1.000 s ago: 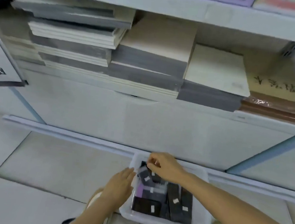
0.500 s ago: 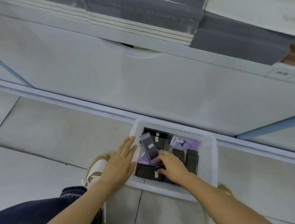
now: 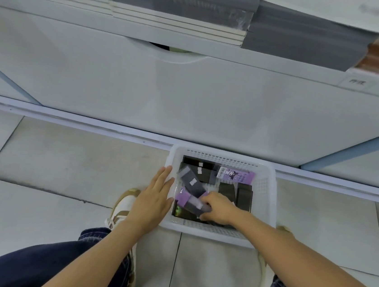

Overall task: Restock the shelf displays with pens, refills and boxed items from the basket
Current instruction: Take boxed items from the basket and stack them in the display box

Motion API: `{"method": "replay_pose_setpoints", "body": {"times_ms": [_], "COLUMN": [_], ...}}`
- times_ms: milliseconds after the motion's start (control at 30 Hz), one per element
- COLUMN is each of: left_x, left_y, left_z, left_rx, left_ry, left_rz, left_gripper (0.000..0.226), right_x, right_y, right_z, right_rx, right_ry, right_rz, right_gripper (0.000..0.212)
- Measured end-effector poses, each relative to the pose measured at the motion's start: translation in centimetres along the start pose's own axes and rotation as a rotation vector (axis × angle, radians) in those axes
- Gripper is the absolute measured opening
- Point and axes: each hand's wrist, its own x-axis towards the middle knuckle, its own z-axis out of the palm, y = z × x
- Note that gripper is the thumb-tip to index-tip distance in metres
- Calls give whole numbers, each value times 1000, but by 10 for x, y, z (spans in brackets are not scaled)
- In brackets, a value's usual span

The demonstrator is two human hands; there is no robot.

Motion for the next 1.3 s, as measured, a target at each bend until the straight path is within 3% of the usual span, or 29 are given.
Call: {"method": "replay_pose_setpoints", "body": {"times_ms": [133, 300, 367, 433, 500, 633, 800, 1033, 1100, 1233, 1300], "left_x": [0, 3, 7, 13, 19, 26, 29, 18, 14, 8, 3], "left_y": [-2, 10, 24, 44, 62, 76, 81, 94, 95, 99, 102], "left_z": [-2, -12, -23, -40, -53, -87, -131, -176, -186, -216, -234], "left_rx": [-62, -323, -632, -1101, -1527, -1920, -1955, -1904, -1867, -1968, -1996], "left_ry": [14, 297, 332, 185, 61, 180, 402, 338, 386, 580, 591], "left_rz": [15, -46, -200, -312, -300, -362, -367, -294, -267, -240, -223], "left_gripper": [51, 37, 37, 46, 51, 38, 32, 37, 33, 23, 13], "right_x": [-4, -22, -29, -33, -36, -47, -66, -102, -114, -135, -146], "right_y": [3, 4, -5, -20, -37, -63, -84, -115, -124, -146, -158], "right_z": [1, -26, -40, -52, -60, -83, -124, -151, -157, -170, -181], "right_rx": [-29, 481, 729, 895, 1027, 1104, 1117, 942, 914, 824, 798], "right_ry": [-11, 85, 119, 125, 90, 90, 273, 254, 262, 483, 630], "right_rz": [-34, -51, -63, -138, -215, -282, -366, -446, -463, -472, -466], "right_gripper": [19, 15, 26, 29, 27, 18, 20, 17, 18, 18, 23]}}
